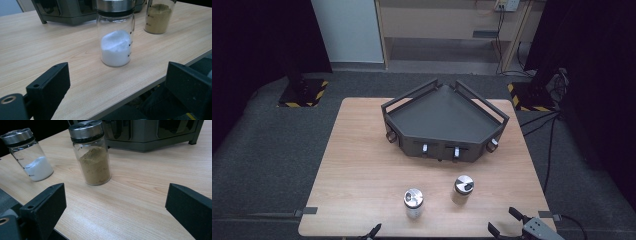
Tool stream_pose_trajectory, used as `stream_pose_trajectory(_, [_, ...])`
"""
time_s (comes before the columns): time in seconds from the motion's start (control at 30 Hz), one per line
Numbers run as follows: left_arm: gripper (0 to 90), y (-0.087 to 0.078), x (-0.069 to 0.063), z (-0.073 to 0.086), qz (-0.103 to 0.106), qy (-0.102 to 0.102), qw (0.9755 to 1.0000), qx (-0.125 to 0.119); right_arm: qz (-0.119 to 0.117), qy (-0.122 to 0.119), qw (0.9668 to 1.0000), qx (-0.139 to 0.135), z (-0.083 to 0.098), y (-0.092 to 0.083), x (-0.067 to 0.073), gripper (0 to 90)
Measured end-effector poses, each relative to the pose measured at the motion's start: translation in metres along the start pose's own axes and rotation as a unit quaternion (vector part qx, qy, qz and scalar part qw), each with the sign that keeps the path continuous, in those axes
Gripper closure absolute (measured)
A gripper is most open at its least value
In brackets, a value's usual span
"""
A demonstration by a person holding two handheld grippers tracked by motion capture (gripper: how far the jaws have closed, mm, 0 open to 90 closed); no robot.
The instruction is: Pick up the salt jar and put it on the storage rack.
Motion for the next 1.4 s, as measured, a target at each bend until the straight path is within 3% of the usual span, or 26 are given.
stream_pose_trajectory(0.33, [3.2, 0.000, -0.004, -0.009, 0.009, -0.007, 0.9996, -0.028, -0.001, 0.001, 1.0000, -0.001, -0.001, 0.001, 0.000, 3.7])
stream_pose_trajectory(0.7, [3.1, 0.003, -0.008, -0.020, 0.006, 0.001, 0.9994, -0.033, 0.002, -0.002, 1.0000, -0.006, -0.002, 0.000, 0.000, 3.7])
stream_pose_trajectory(0.77, [3.1, 0.006, -0.010, -0.021, 0.003, 0.010, 0.9994, -0.034, 0.003, -0.002, 1.0000, -0.007, -0.002, 0.001, 0.000, 3.7])
stream_pose_trajectory(0.9, [3.1, 0.015, -0.011, -0.026, 0.005, 0.007, 0.9993, -0.036, 0.003, 0.000, 1.0000, -0.004, -0.002, 0.001, 0.000, 3.7])
stream_pose_trajectory(1.13, [3.1, 0.038, -0.008, -0.038, -0.011, 0.005, 0.9988, -0.048, 0.002, -0.001, 1.0000, -0.004, -0.002, 0.002, 0.000, 3.7])
stream_pose_trajectory(1.4, [3.1, 0.056, -0.006, -0.038, -0.016, 0.005, 0.9987, -0.047, 0.002, -0.001, 1.0000, -0.003, -0.002, 0.002, -0.002, 3.7])
Point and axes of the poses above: each handheld gripper's, and its own axes: y roughly forward along the jaws, z roughly out of its underside, x roughly to its left, the point moved 7 cm from there along y, roughly forward along the jaws, and after that the axes turned 7 degrees about x, right-handed, at the moved point
